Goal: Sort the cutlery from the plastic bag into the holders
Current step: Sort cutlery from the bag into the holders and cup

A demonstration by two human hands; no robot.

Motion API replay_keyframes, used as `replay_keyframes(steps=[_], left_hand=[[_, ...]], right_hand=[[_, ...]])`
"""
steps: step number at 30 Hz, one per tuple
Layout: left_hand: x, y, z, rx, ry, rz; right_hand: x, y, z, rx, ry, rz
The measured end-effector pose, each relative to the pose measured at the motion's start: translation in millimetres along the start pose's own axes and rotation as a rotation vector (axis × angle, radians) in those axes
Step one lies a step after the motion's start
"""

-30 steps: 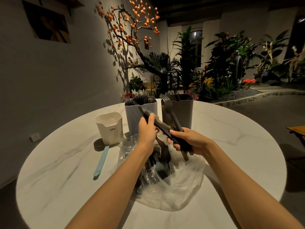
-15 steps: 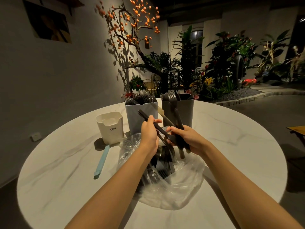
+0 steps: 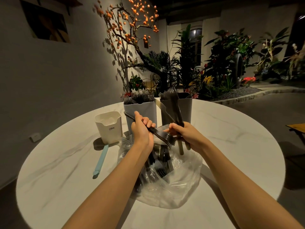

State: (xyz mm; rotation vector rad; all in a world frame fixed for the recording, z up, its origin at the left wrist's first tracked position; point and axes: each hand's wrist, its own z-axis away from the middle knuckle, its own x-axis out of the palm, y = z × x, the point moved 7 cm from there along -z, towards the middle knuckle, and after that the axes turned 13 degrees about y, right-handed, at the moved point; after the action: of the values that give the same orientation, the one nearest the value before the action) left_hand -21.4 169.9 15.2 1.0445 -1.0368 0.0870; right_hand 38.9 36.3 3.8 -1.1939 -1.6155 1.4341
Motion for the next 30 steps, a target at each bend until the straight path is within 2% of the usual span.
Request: replay_keyframes(steps=[5,12,18,21,23,27,28,30], left_hand=[[-3,4,-4,0.048,0.011,0.012],[-2,3,-2,0.066,0.016,-0.057],[-6,14,1,0.370,0.071,-0.628],[-7,26,1,0.683,0.123,-0.898],[-4,35,5,0.996,0.147,-1.098],[12,28,21,1.651,-0.031,-1.396],[14,21,23,1.731,-0.096,-1.462],[17,14,28,1.776,-0.244,-1.524]], right_hand=[[16,8,5,0.102,-0.107,-0.030],[13,6,-3,-0.050,0.176,0.065],[-3,3,-10,-0.119,0.326,0.088],[-6,4,-11,-0.105,0.343,0.075],[-7,4,-10,-0.104,0.346,0.076],[-7,5,-10,-0.098,0.346,0.079],[-7,5,-10,-0.094,0.346,0.080],[-7,6,-10,-0.098,0.345,0.090]])
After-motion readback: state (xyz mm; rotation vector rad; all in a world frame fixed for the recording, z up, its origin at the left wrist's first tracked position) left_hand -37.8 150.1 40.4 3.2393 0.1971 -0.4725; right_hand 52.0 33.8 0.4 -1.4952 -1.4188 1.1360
